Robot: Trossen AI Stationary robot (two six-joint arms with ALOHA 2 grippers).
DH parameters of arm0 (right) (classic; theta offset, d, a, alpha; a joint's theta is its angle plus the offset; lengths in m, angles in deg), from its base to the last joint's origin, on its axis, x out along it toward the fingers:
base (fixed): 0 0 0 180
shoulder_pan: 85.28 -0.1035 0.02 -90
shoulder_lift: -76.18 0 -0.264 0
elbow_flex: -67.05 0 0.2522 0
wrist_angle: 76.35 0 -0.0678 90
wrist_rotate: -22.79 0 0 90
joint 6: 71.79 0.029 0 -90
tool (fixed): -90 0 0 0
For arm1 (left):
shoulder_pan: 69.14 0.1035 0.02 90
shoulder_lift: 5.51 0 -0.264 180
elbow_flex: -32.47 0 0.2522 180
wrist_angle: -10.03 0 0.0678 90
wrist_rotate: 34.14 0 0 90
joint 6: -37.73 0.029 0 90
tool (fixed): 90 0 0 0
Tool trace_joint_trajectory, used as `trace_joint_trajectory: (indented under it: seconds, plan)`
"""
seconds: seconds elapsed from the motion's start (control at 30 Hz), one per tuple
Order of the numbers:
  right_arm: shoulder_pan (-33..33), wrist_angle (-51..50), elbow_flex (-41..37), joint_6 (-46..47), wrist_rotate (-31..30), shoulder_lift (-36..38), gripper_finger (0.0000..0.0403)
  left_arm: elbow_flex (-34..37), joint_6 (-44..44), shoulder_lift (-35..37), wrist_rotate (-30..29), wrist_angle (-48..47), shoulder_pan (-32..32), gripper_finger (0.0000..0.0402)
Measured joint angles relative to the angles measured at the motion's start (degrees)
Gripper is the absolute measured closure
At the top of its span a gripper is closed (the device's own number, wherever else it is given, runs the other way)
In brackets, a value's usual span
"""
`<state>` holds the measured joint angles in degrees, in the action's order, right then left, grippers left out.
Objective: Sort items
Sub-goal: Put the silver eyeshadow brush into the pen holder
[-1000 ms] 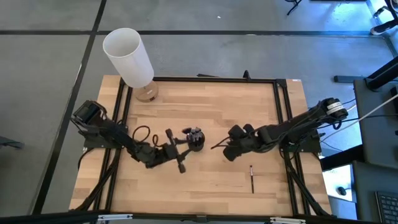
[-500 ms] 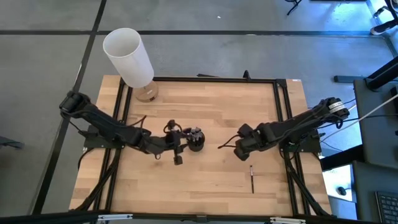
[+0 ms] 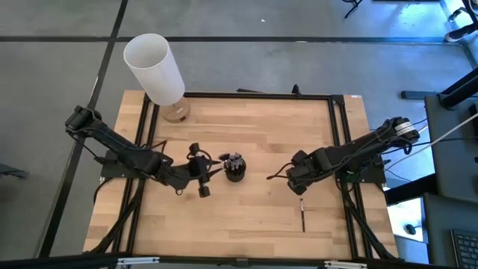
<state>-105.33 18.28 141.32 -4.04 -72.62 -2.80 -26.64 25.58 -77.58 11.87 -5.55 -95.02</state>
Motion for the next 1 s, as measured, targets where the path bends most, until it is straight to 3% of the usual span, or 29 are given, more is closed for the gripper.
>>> trace_joint_trajectory:
  seconds: [0.27, 0.43, 0.6, 1.0]
  plan:
    - [-1.31, 0.68, -1.85, 6.92, -0.46, 0.0, 0.0255, 0.0, -3.28, 0.15, -1.33, -6.04, 0.12, 0.0306]
    - [-7.05, 16.99, -9.99, 20.93, 4.39, -0.03, 0.0241, 0.0, -4.3, 0.15, -1.37, -7.33, 0.46, 0.0306]
    - [-10.85, 27.23, -16.03, 28.96, 3.71, -0.07, 0.024, 0.0, -4.74, 0.15, -1.35, -7.7, 0.47, 0.0306]
    - [-12.83, 33.82, -17.5, 30.66, 4.47, -8.84, 0.024, 0.0, -6.31, 0.15, -1.13, -7.4, -0.03, 0.0306]
